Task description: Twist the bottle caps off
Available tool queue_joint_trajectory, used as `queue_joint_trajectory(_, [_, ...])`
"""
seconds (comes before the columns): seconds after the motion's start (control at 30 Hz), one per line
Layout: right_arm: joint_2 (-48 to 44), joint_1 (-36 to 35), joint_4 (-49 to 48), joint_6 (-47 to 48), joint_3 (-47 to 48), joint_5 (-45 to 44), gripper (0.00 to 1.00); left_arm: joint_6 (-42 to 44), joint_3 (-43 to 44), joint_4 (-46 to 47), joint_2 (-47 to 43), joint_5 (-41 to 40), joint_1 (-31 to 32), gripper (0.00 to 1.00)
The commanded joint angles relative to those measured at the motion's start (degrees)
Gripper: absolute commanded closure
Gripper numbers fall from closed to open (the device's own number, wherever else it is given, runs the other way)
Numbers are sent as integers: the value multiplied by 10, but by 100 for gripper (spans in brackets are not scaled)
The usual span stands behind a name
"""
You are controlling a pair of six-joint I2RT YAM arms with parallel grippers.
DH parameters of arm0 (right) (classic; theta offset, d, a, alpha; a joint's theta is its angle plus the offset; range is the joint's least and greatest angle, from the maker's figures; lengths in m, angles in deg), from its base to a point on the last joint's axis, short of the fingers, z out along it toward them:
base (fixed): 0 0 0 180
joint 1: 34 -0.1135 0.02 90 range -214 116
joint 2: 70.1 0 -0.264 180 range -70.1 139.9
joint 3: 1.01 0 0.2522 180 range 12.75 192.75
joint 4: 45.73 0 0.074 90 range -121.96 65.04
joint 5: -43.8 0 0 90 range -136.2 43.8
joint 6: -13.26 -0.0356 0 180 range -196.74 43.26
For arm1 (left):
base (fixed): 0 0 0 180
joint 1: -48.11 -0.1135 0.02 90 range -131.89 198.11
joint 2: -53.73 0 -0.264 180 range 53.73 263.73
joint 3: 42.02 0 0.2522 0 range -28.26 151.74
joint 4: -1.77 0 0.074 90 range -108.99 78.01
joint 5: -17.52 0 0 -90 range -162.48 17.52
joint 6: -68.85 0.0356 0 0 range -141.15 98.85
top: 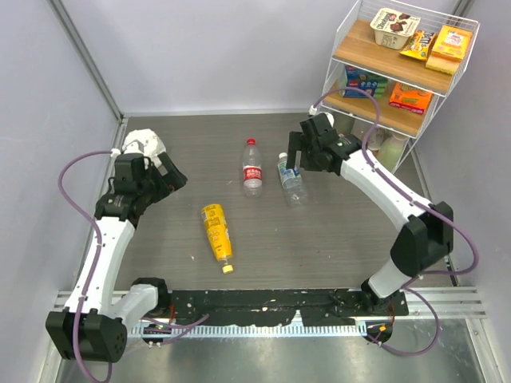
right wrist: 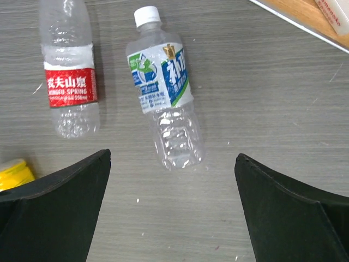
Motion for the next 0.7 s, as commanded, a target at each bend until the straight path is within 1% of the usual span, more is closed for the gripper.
queue_joint_trajectory(0.0, [66,2,19,27,75,-1,0,-4,17,-53,17,45,-2,0])
queue_joint_trajectory(0.07, [109,3,34,36,111,6,0,4,25,-71,34,63,-2,0])
queue_joint_trajectory(0.2, [193,3,63,49,177,27,0,25,45,-115,65,74,-1,0])
queue_joint_trajectory(0.3, [232,3,65,55,197,53,0,42,52,-125,67,90,-2,0])
queue_joint_trajectory(0.47, [299,3,75,54,230,58,0,61,76,-127,66,103,-2,0])
queue_joint_trajectory(0.53, [319,3,75,56,236,72,4,68,88,-130,74,118,-2,0])
queue_joint_trajectory(0.57, [331,3,75,56,238,75,10,67,90,-128,77,124,-2,0])
queue_joint_trajectory(0.6, [339,3,78,56,238,83,12,67,93,-126,79,134,-2,0])
queue_joint_trajectory(0.63, [348,2,81,56,238,83,16,67,97,-127,82,141,-2,0])
queue_joint_trajectory(0.67, [352,3,87,56,237,81,18,65,102,-126,85,148,-2,0])
